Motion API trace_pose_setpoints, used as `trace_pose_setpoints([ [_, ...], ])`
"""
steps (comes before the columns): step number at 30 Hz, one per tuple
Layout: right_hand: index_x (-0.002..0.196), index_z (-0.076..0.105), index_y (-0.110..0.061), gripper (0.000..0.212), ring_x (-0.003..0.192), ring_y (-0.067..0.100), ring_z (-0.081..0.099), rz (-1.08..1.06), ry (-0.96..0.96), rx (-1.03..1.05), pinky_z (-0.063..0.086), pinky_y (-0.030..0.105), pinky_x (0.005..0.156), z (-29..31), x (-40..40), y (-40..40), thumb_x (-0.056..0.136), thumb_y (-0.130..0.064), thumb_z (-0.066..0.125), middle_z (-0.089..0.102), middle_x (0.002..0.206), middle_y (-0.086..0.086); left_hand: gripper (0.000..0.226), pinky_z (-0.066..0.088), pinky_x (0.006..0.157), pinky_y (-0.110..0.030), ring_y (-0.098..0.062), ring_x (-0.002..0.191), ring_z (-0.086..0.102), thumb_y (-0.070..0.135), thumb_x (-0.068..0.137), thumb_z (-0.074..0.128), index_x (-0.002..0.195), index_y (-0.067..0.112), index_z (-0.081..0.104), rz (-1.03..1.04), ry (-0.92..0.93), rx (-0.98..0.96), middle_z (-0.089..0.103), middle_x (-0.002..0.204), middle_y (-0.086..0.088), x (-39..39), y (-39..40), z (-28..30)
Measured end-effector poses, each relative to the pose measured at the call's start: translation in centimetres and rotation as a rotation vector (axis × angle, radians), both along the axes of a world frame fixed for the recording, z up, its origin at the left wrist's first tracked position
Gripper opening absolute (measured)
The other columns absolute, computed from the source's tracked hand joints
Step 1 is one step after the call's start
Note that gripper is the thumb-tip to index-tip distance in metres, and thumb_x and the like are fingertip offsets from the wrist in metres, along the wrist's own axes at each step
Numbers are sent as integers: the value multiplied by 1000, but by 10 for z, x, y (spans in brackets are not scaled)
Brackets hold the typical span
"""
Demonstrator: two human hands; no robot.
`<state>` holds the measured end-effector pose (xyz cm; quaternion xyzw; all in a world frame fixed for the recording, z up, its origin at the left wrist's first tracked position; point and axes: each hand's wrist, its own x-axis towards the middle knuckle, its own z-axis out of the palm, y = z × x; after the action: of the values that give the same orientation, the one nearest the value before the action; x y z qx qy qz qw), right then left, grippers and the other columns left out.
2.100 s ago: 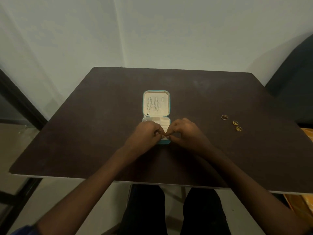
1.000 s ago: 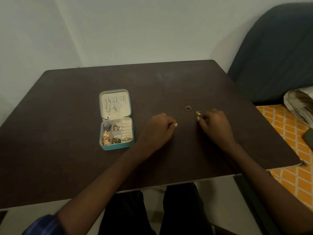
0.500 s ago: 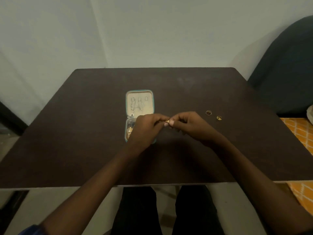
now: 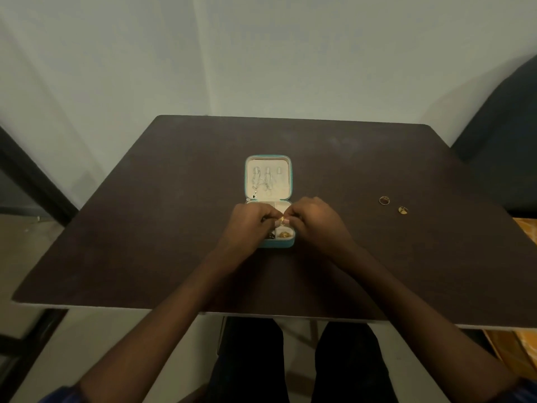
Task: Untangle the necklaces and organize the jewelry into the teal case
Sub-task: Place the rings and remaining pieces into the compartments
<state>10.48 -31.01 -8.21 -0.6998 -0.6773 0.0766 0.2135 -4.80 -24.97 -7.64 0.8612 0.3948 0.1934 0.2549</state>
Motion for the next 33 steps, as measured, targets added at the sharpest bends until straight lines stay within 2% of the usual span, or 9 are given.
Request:
trace_pose_setpoints([
  [3, 103, 66, -15, 22, 93, 15, 49, 15, -76, 7, 38, 26, 71, 0, 0, -1, 93, -27, 51, 62, 103, 3, 22, 49, 83, -21, -11, 99, 62, 18, 90, 59, 108, 21, 71, 7, 67, -3, 69, 113, 0, 4, 1, -2],
  [6, 105, 68, -16, 23, 93, 14, 47, 18, -103, -11, 32, 23, 68, 1, 1, 0, 93, -28, 53, 61, 103, 3, 26, 48, 88, -27, -18, 104, 60, 19, 91, 56, 113, 20, 69, 9, 165, 10, 67, 117, -3, 9, 3, -1],
  [11, 96, 66, -15, 16, 89, 13, 48, -22, -63, 49, 37, 24, 67, -1, -2, -1, 91, -24, 54, 61, 100, 3, 28, 47, 87, -26, -18, 104, 60, 23, 93, 53, 118, 18, 65, -22, 237, 15, 65, 115, -6, 11, 3, 2],
  [15, 95, 70, -15, 17, 82, 10, 42, -8, -63, 40, 34, 25, 64, -1, -1, 3, 90, -22, 55, 60, 96, 3, 27, 48, 79, -25, -18, 95, 62, 22, 94, 51, 114, 15, 68, -46, 226, 62, 67, 108, -8, 9, 0, 3],
  [19, 95, 73, -18, 18, 81, 13, 48, 9, -11, 30, 38, 28, 66, -4, 10, 5, 88, -24, 57, 64, 92, 4, 27, 50, 77, -31, -20, 90, 61, 21, 92, 50, 106, 12, 71, -8, 186, 107, 66, 102, -10, 16, -2, 4],
  [21, 92, 71, -17, 15, 80, 13, 49, -56, 13, 74, 36, 27, 68, -6, 24, -2, 88, -23, 58, 64, 90, 3, 28, 48, 78, -35, -25, 90, 58, 21, 92, 48, 103, 9, 71, 21, 148, 165, 63, 100, -12, 27, -4, 7],
  [26, 88, 69, -14, 13, 83, 19, 55, -340, 44, 112, 43, 31, 69, -12, 86, -33, 86, -25, 62, 62, 88, 4, 25, 42, 76, -29, -22, 86, 58, 18, 92, 49, 95, 9, 72, -73, 48, 186, 63, 94, -11, 68, -15, 17],
  [30, 100, 68, -12, 19, 95, 29, 54, -562, -67, 145, 43, 34, 73, -19, 134, -61, 87, -24, 61, 61, 99, 11, 24, 46, 81, -34, -17, 79, 53, 19, 93, 49, 79, 11, 66, -167, 49, 152, 58, 86, -5, 99, -23, 13],
  [33, 106, 66, -8, 25, 97, 34, 51, -650, -149, 142, 41, 34, 72, -20, 152, -69, 88, -24, 60, 58, 104, 17, 23, 43, 78, -33, -21, 86, 54, 21, 92, 49, 89, 13, 71, -219, 84, 145, 54, 86, -5, 120, -29, 4],
])
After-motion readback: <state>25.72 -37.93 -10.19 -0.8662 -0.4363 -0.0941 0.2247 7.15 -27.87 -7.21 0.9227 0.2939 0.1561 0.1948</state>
